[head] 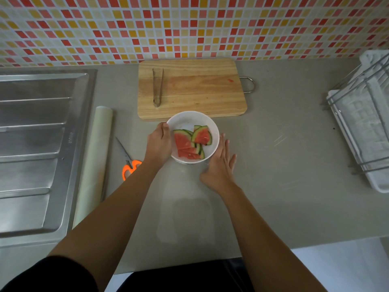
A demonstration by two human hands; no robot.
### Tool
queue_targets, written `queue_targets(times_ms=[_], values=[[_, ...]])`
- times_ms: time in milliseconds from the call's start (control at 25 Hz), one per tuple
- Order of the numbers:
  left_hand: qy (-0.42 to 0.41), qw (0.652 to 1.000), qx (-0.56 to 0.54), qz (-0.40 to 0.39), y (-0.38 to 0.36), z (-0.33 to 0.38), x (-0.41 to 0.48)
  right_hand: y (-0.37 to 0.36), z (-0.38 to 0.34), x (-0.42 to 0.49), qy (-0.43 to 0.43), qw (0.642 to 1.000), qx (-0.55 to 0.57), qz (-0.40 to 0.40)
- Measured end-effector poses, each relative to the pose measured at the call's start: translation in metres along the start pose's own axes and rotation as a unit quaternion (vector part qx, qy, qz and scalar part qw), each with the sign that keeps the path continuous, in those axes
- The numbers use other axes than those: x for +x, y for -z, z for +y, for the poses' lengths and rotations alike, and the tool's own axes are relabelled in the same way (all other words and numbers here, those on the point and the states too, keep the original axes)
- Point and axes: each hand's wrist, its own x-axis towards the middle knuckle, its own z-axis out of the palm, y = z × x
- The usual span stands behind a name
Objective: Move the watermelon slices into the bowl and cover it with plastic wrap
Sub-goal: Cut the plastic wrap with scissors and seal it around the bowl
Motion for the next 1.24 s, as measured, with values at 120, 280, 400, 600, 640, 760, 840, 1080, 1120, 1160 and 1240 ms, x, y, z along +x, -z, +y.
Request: queue_targets(times_ms=[120,280,400,600,640,760,840,1080,1120,1160,1240], values=[[-0.001,1.0,0.001,0.001,0.0,0.001,0.0,-0.005,0.0,0.002,-0.017,1.0,0.01,-0.011],[-0.005,1.0,0.001,0.004,-0.001,0.0,0.0,-0.004,-0.001,0.003,-0.026,0.999,-0.03,-0.028],[-0.005,1.0,0.003,0.0,-0.001,-0.001,0.002,0.002,0.002,0.001,-0.025,0.996,-0.079,-0.032],[-0.011,1.0,0.003,0.005,0.0,-0.002,0.003,-0.022,-0.015,-0.044,-0.075,0.996,-0.021,0.033],[-0.014,1.0,0.009,0.004,0.0,-0.003,0.003,-0.03,-0.022,-0.049,-0.072,0.997,-0.017,0.033],[-0.023,0.999,0.032,0.002,0.001,-0.002,0.003,-0.041,-0.041,-0.044,-0.101,0.994,-0.02,0.028],[-0.026,0.999,0.035,0.008,0.001,-0.002,0.004,-0.041,-0.051,-0.036,-0.141,0.989,-0.019,0.029],[-0.025,0.999,0.032,0.013,0.002,-0.001,0.005,-0.042,-0.054,-0.028,-0.156,0.986,-0.056,-0.007],[-0.024,0.999,0.033,0.01,0.001,-0.002,0.005,-0.041,-0.052,-0.027,-0.14,0.988,-0.066,-0.013],[-0.023,0.999,0.033,0.005,0.001,-0.001,0.005,-0.04,-0.049,-0.028,-0.127,0.989,-0.071,-0.019],[-0.019,0.999,0.028,-0.003,0.0,-0.001,0.005,-0.031,-0.04,-0.03,-0.124,0.989,-0.073,-0.021]])
